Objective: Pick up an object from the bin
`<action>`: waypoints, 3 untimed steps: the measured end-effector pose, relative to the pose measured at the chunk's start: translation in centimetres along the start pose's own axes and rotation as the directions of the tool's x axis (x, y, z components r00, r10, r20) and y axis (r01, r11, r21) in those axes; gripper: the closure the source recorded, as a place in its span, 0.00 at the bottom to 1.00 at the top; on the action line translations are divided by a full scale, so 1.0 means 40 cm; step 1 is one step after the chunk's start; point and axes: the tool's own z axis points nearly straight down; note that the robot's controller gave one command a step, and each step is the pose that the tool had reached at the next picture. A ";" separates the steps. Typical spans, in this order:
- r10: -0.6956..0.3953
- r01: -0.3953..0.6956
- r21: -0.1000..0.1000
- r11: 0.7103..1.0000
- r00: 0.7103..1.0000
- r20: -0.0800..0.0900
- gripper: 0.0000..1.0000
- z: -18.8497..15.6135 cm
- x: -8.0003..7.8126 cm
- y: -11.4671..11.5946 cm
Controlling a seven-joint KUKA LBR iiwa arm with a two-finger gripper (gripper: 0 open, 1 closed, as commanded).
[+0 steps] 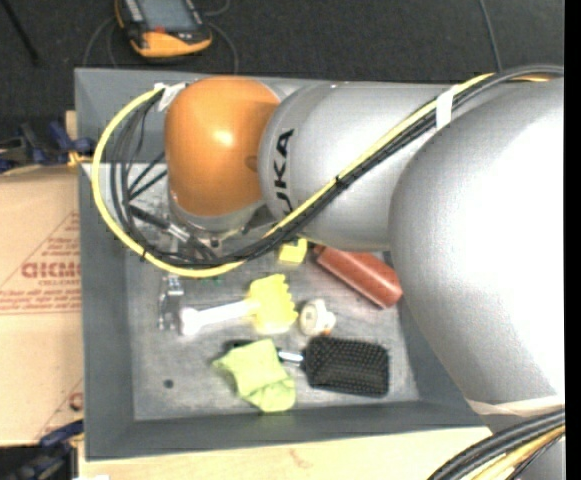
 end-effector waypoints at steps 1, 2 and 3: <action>0.004 -0.004 -0.002 1.000 1.000 0.008 0.00 -0.013 -0.005 -0.002; -0.019 0.019 -0.003 1.000 1.000 0.014 0.00 0.091 0.078 -0.058; 0.046 -0.046 0.002 0.999 0.999 -0.005 0.00 0.139 0.127 -0.122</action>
Offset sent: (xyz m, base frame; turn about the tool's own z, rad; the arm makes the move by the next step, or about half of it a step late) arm -0.0540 -0.0383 -0.0651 -0.0291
